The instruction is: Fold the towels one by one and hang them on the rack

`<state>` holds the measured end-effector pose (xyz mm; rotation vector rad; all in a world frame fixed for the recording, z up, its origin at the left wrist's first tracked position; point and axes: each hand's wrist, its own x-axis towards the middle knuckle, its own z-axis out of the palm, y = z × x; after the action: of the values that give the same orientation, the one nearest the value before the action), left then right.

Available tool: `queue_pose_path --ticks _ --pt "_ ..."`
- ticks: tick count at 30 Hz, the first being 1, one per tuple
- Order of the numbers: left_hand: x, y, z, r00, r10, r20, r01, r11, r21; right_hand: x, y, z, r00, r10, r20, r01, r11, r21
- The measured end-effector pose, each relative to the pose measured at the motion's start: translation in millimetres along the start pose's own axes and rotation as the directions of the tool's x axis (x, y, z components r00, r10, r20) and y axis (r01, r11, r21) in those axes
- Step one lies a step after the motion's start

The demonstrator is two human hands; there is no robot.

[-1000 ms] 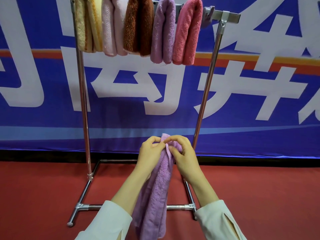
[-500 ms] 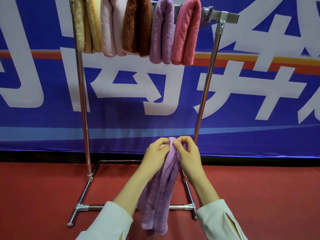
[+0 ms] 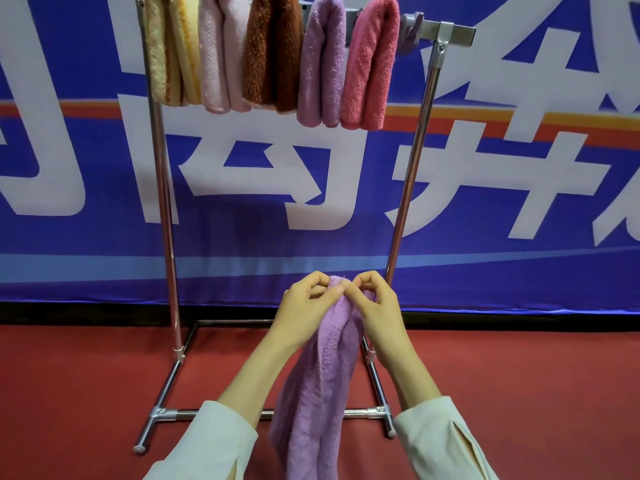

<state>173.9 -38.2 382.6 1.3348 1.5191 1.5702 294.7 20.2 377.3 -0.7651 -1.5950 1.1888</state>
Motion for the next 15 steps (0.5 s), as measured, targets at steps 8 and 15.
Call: queue_pose_path --ticks 8,15 --pt "5 3 -9 0.996 0.063 -0.061 -0.063 0.998 0.002 0 -4 -3 0.973 0.018 0.231 -0.028 0.999 0.039" --pt "12 1 -34 0.973 0.144 -0.181 -0.123 0.985 0.122 5 15 -17 0.847 0.217 0.485 -0.092 0.959 -0.268"
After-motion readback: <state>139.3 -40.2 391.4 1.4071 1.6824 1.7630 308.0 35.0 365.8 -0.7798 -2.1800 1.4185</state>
